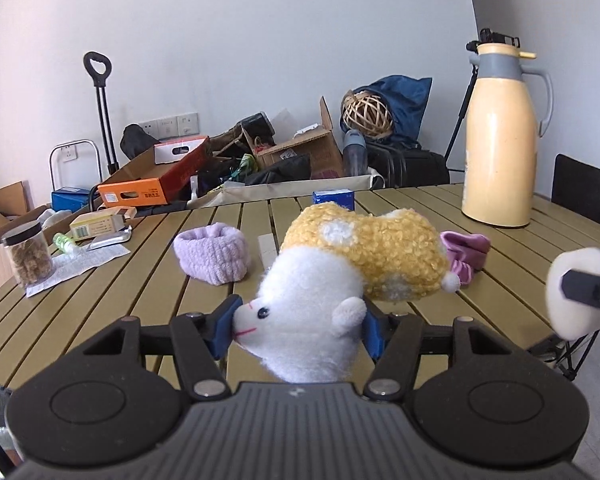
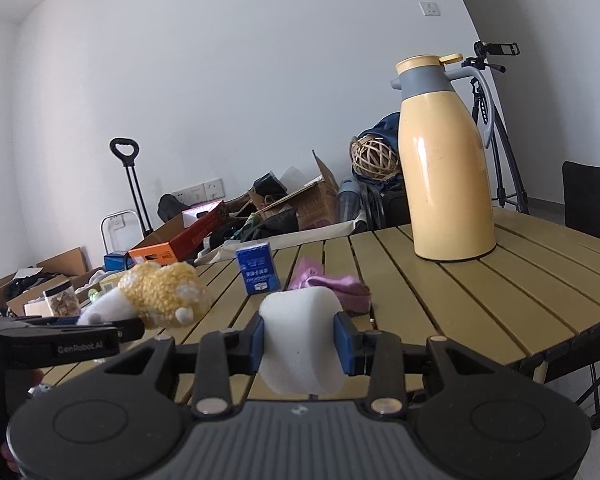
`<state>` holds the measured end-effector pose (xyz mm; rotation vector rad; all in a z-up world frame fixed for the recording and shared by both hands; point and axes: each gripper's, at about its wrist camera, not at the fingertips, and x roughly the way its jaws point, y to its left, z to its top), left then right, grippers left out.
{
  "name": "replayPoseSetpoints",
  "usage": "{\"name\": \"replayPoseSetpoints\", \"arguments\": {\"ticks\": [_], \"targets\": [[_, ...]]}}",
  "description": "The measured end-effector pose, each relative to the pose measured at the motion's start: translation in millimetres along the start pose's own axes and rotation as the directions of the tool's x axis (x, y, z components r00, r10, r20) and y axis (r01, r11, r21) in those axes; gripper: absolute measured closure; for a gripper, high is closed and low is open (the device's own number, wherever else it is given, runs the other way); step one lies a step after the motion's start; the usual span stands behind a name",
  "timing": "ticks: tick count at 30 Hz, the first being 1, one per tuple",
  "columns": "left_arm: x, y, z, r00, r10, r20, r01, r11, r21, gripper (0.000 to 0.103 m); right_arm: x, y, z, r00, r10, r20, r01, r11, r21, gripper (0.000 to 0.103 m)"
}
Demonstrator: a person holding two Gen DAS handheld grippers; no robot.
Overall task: Collect trash
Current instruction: 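Carry the plush lamb and foam ball down over the black bin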
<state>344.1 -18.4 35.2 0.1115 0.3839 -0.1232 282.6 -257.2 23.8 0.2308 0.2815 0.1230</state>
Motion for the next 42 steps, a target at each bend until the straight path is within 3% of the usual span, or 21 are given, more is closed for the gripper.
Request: {"name": "replayPoseSetpoints", "arguments": {"ticks": [9, 21, 35, 42], "targets": [[-60, 9, -27, 1.000, 0.002, 0.018, -0.001, 0.999, -0.051, 0.041, -32, 17, -25, 0.999, 0.032, -0.043, -0.033, 0.999, -0.024, 0.068], [-116, 11, -74, 0.999, -0.010, -0.032, 0.007, 0.996, -0.084, 0.041, -66, 28, -72, 0.983, 0.049, -0.175, -0.060, 0.997, -0.053, 0.068], [-139, 4, -126, 0.991, 0.014, -0.132, -0.018, 0.999, -0.031, 0.041, -77, 33, -113, 0.950, 0.043, -0.308, -0.076, 0.992, -0.096, 0.068], [-127, 12, -168, 0.967, 0.055, -0.249, -0.053, 0.999, 0.013, 0.041, -68, 24, -131, 0.931, 0.011, -0.365, -0.055, 0.992, -0.111, 0.068]]}}
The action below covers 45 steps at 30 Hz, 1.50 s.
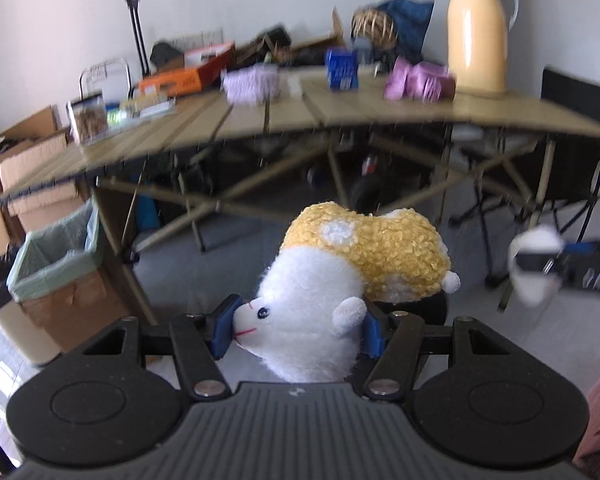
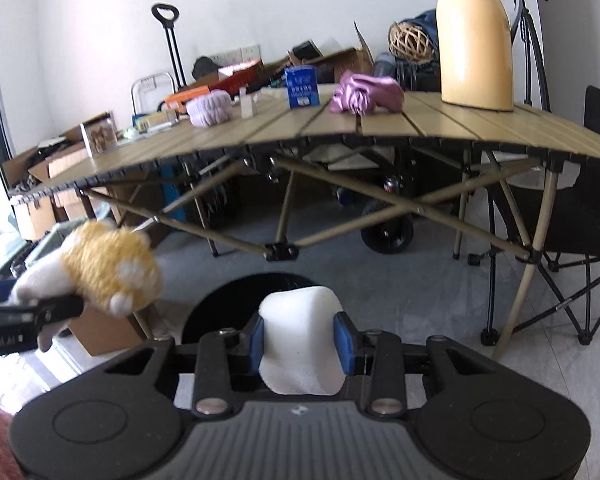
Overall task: Collect trash
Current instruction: 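Carry the plush lamb and foam ball down over the black bin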
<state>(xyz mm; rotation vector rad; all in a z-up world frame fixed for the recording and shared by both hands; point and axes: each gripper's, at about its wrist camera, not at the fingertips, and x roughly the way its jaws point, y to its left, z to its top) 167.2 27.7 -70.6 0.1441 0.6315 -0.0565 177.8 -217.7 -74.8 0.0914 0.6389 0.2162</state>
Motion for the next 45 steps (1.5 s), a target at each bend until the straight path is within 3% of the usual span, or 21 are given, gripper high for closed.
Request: {"name": "replayPoseSetpoints", "arguments": {"ticks": [7, 16, 24, 31, 38, 45], "targets": [[32, 18, -24, 0.985, 0.049, -0.165, -0.055, 0.998, -0.031, 0.042, 17, -11, -10, 0.998, -0.016, -0.067, 0.018, 1.000, 0.020, 0.068], [47, 22, -15, 0.966, 0.064, -0.250, -0.083, 0.994, -0.067, 0.042, 25, -14, -10, 0.996, -0.015, -0.083, 0.017, 0.999, 0.031, 0.068], [69, 27, -12, 0.931, 0.068, -0.358, -0.112, 0.988, -0.105, 0.042, 33, -21, -9, 0.994, -0.031, -0.108, 0.037, 0.998, 0.059, 0.068], [89, 23, 5, 0.914, 0.063, -0.401, -0.122, 0.985, -0.122, 0.042, 38, -28, -10, 0.993, -0.039, -0.113, 0.048, 0.996, 0.073, 0.068], [106, -3, 28, 0.917, 0.042, -0.397, -0.090, 0.991, -0.102, 0.042, 40, -46, -9, 0.993, -0.078, -0.093, 0.088, 0.989, 0.117, 0.068], [128, -33, 42, 0.908, 0.020, -0.419, -0.055, 0.996, -0.073, 0.042, 41, -64, -11, 0.990, -0.103, -0.093, 0.118, 0.979, 0.166, 0.068]]}}
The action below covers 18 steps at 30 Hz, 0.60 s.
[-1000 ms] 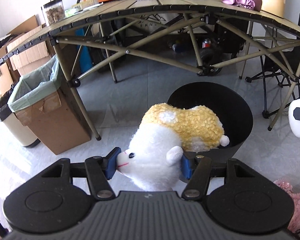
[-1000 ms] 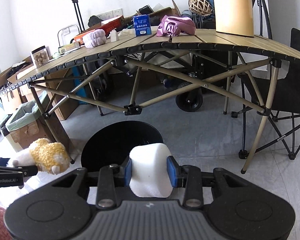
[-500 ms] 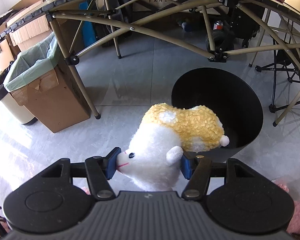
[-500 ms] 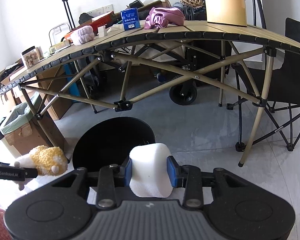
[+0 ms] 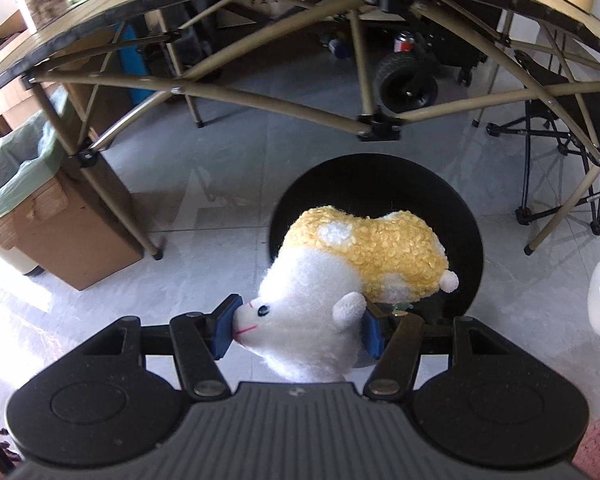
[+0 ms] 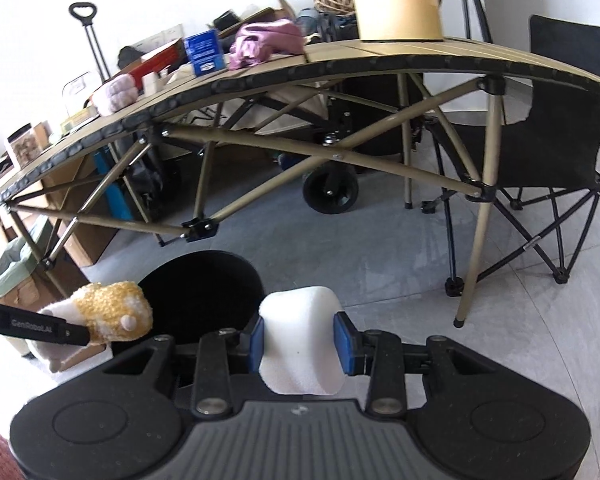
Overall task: Collect trash
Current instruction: 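Carry the plush lamb and foam ball down over the black bin, then open the left tool to drop the plush lamb into the bin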
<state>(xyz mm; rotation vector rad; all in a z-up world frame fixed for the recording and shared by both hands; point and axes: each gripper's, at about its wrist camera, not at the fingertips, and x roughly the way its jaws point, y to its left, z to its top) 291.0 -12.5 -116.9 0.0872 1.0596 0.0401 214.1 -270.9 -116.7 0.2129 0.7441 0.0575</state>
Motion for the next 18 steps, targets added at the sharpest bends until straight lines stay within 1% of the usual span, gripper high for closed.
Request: {"name": "replayPoseSetpoints", "arguments": {"ticks": [5, 8, 12, 18], "targets": [[11, -20, 10, 1.000, -0.004, -0.025, 0.005, 1.000, 0.015, 0.042, 3, -13, -1, 1.000, -0.010, -0.014, 0.011, 0.999, 0.041, 0.068], [18, -30, 15, 0.999, -0.008, -0.037, 0.009, 1.000, 0.023, 0.042, 2, -17, -1, 1.000, -0.014, -0.008, 0.015, 0.998, 0.059, 0.068], [31, -40, 19, 0.998, 0.020, -0.055, -0.019, 0.999, 0.027, 0.042, 2, -22, -3, 1.000, -0.018, -0.007, 0.018, 0.997, 0.071, 0.068], [47, -46, 23, 0.995, 0.046, -0.093, -0.045, 0.999, 0.008, 0.042, 1, -27, -4, 1.000, -0.026, -0.012, 0.027, 0.996, 0.080, 0.068]]}}
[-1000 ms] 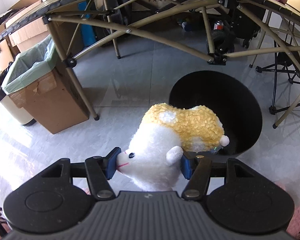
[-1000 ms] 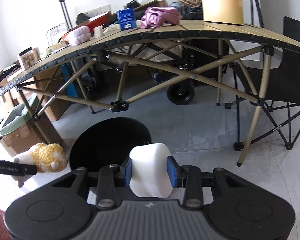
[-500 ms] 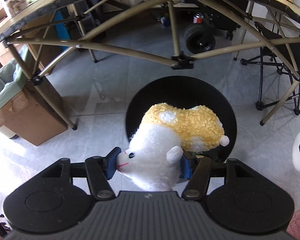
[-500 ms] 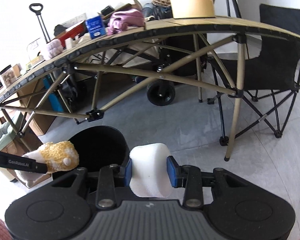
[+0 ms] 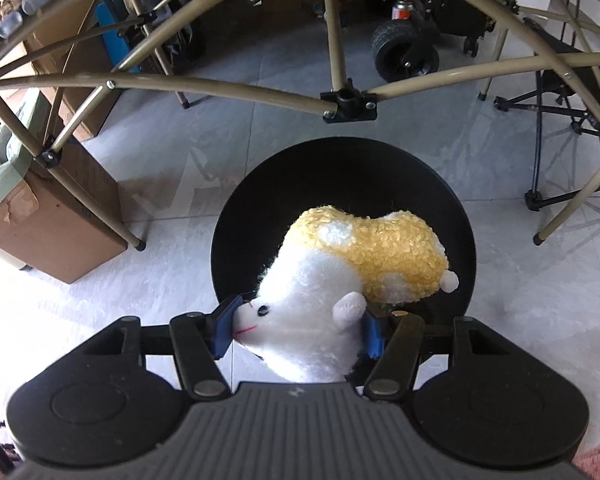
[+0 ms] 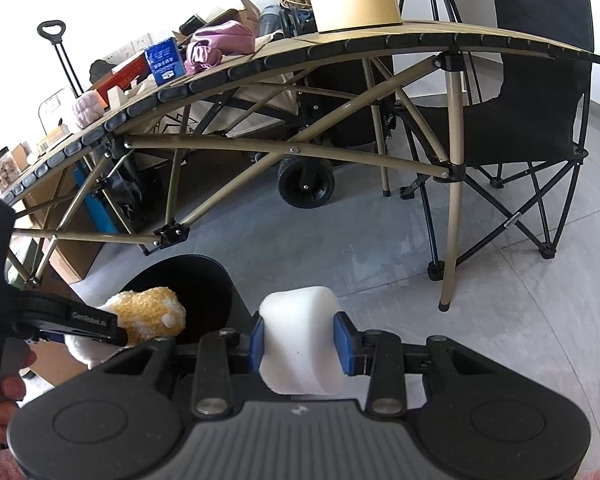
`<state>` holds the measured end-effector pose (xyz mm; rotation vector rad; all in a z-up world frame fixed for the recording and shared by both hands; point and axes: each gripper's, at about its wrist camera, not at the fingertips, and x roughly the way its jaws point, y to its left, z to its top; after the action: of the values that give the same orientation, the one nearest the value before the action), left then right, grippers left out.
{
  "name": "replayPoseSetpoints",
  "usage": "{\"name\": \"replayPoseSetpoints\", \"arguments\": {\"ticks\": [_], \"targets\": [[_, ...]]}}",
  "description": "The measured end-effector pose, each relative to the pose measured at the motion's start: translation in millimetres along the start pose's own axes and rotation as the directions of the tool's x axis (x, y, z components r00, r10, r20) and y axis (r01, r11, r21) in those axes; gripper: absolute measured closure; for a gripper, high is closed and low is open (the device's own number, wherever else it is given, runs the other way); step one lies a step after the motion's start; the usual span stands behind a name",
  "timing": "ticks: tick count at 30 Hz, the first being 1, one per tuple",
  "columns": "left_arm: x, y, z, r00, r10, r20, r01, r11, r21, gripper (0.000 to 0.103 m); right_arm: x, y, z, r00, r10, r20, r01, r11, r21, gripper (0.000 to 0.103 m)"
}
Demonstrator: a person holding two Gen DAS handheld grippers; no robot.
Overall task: Collect trash
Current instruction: 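Open the left tool to drop the plush lamb into the bin, then move the left tool aside while the right tool brings the foam ball over the bin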
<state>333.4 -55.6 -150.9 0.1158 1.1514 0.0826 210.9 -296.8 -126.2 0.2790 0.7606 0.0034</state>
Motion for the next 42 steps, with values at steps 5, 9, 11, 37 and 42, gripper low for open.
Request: {"name": "replayPoseSetpoints", "arguments": {"ticks": [5, 9, 11, 37, 42], "targets": [[7, -7, 4, 1.000, -0.007, -0.023, 0.006, 1.000, -0.016, 0.042, 3, -2, -1, 1.000, -0.024, -0.008, 0.024, 1.000, 0.001, 0.068], [15, -14, 8, 0.999, -0.002, -0.038, 0.001, 1.000, -0.016, 0.042, 6, -5, 1, 0.999, -0.049, -0.011, 0.050, 0.999, 0.015, 0.068], [19, -16, 9, 0.999, -0.004, -0.052, 0.003, 1.000, -0.020, 0.042, 7, -7, 0, 0.998, -0.062, -0.010, 0.063, 0.998, 0.015, 0.068], [8, -14, 13, 0.999, 0.009, -0.050, -0.009, 1.000, -0.010, 0.000, 18, -12, 5, 0.992, -0.123, -0.019, 0.123, 0.992, 0.014, 0.068], [3, -3, 11, 0.999, 0.001, -0.043, -0.002, 1.000, -0.022, 0.000, 22, -9, 6, 0.991, -0.129, -0.023, 0.129, 0.992, 0.001, 0.068]]}}
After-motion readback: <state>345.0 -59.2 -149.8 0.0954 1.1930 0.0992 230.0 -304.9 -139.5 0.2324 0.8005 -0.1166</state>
